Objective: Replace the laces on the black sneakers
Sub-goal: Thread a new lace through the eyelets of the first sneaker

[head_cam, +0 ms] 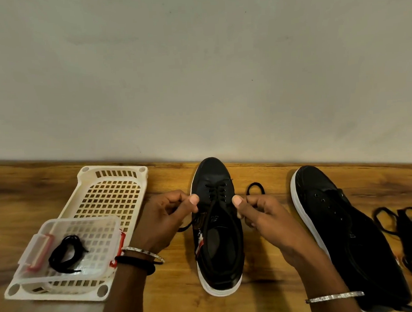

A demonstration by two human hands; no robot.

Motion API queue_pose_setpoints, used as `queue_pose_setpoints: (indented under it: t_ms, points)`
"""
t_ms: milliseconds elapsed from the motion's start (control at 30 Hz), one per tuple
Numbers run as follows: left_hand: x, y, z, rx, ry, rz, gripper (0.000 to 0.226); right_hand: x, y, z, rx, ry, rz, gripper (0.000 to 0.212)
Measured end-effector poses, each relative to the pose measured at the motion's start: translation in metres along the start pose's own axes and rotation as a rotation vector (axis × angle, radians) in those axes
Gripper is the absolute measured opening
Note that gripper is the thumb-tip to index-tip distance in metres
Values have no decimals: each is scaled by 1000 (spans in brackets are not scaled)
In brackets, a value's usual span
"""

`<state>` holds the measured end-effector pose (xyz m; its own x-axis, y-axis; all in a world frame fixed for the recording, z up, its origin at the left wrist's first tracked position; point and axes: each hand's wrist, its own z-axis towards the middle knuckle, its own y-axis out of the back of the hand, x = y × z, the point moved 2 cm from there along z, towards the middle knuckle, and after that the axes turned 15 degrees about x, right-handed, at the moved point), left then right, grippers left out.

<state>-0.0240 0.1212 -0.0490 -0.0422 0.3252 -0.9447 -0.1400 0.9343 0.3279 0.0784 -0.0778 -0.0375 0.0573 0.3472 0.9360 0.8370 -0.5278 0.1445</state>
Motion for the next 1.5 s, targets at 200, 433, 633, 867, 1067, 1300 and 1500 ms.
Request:
queue_pose_setpoints:
  t_ms: [200,433,633,867,1067,1300,1500]
  points:
    - [-12,-2,-2,-11,-17,-463,33,10,8,-6,-56,235,263,37]
    - [-29,-7,4,24,-66,-516,26,30,-7,-4,-18,367,465,32]
    - [-42,-5,4,-70,-30,-483,30,41,-4,-9,-125,350,359,30]
    - [-87,-1,-3,-104,-18,-340,30,78,-8,-32,-231,350,121,36]
    - [-129,16,-18,-111,91,-139,12,114,-10,-44,-235,181,62,38]
    - [-204,38,-26,-101,122,-235,11,188,-1,-74,-254,135,-12,38]
    - [-265,54,-40,-28,114,-311,16,233,-4,-104,-274,163,-7,36]
